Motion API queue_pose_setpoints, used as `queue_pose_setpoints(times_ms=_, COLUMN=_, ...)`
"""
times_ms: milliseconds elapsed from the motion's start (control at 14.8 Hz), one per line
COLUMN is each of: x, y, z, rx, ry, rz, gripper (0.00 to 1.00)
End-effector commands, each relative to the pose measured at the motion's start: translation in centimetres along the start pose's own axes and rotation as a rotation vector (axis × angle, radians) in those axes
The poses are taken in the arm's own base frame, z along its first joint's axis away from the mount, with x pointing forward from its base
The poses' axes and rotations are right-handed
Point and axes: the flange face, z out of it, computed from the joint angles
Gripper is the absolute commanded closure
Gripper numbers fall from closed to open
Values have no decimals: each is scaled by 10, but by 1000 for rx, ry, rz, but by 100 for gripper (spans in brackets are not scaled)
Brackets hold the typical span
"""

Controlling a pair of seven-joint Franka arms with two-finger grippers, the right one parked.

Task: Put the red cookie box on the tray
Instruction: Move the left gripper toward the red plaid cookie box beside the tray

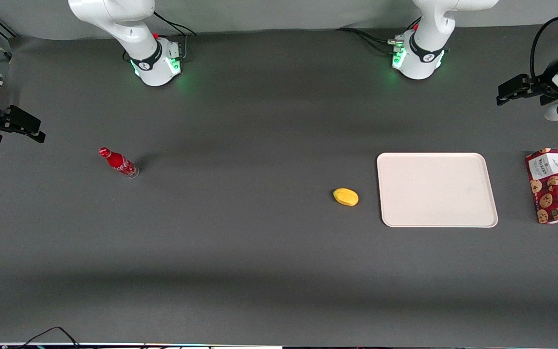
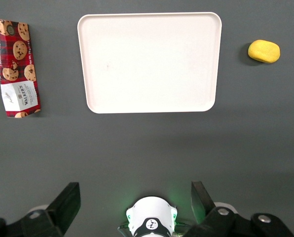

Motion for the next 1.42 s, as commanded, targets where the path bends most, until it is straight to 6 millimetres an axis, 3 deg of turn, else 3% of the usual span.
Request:
queue_pose_setpoints(times_ms=0, x=1, y=-7, z=-11, rx=2, ry=-3, rz=-16, gripper=0)
queue_pose_setpoints(times_ms=135, x=16, y=-15, z=-14, rx=17, ry=-28, rz=-31, gripper=0)
queue_pose_setpoints(times_ms=338, x=51, y=-66, z=-18, rx=25, ry=-56, rz=-91, gripper=0)
queue_pose_setpoints(times_ms=541, x=87, y=-132, z=7, rx=56, ry=-86, rz=-25, gripper=0)
queue_pose_setpoints(times_ms=811, x=127, y=-221, z=70, rx=129, ry=-127, rz=122, gripper=0)
queue_pose_setpoints(times_ms=1014, x=144, y=-286, z=154, rx=144, ry=-152, rz=183, gripper=0)
queue_pose_setpoints(times_ms=1216, x=141, y=-318, z=228, rx=117, ry=-94, rz=172, gripper=0)
queue_pose_setpoints(times_ms=1351, x=140, y=-330, z=267, rx=96, ry=-65, rz=179, gripper=0)
